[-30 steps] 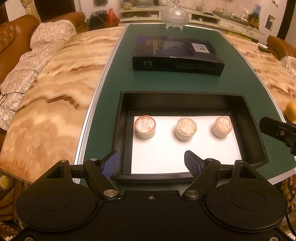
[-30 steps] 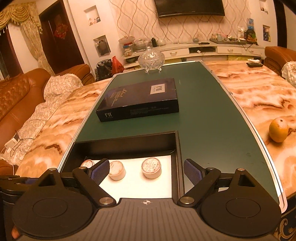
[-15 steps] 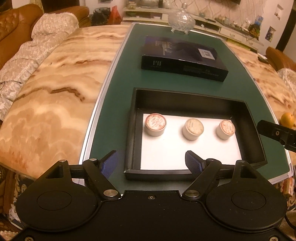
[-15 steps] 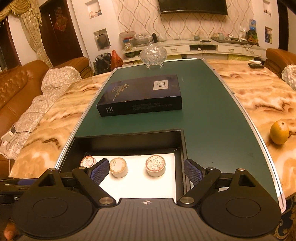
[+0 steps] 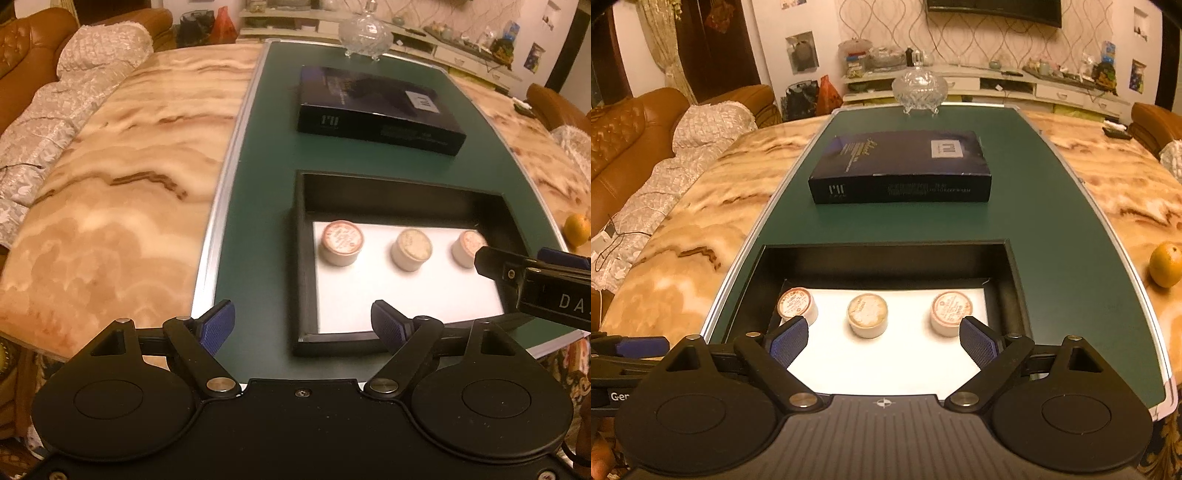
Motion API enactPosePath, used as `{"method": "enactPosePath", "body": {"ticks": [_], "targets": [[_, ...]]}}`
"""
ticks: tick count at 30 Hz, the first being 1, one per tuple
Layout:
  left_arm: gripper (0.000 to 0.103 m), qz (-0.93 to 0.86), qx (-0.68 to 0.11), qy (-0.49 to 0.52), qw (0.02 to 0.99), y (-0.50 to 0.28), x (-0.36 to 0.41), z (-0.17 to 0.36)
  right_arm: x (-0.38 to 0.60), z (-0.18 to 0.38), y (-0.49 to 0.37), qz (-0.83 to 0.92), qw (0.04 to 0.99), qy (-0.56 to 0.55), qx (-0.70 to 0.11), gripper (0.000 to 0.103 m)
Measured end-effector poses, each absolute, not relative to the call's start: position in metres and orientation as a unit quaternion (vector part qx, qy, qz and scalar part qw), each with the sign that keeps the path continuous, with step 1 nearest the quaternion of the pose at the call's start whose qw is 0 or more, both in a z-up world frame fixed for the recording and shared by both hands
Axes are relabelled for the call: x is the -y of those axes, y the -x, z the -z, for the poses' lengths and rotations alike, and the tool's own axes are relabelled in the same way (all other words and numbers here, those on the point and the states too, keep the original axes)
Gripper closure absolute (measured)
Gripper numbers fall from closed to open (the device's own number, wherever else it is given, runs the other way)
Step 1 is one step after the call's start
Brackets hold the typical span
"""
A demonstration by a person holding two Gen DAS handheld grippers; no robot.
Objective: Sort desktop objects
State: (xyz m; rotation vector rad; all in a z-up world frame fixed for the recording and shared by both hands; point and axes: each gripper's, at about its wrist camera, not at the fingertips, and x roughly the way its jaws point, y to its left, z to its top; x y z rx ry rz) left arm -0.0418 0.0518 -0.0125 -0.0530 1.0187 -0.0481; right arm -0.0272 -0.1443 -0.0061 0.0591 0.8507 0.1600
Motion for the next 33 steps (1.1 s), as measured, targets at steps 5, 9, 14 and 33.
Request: {"method": "enactPosePath", "body": {"ticks": [5, 9, 14, 33], "targets": [[0.023, 0.01, -0.487, 0.012, 0.873, 0.049, -0.052, 0.007, 0.127, 0.005, 0.039, -0.085, 0.909, -0.009, -0.407, 0.008], [0.021, 0.001, -0.489, 0.012, 0.872, 0.058, -0.046, 0.007, 0.134, 0.0, 0.044, -0.092, 0.911, -0.004, -0.402, 0.007], [0.02, -0.004, -0.492, 0.016, 0.87, 0.068, -0.037, 0.008, 0.146, -0.001, 0.047, -0.099, 0.908, 0.007, -0.406, 0.007], [0.018, -0.006, -0.485, -0.018, 0.874, 0.093, -0.004, -0.002, 0.168, -0.009, 0.076, -0.117, 0.913, 0.0, -0.392, 0.003]]}}
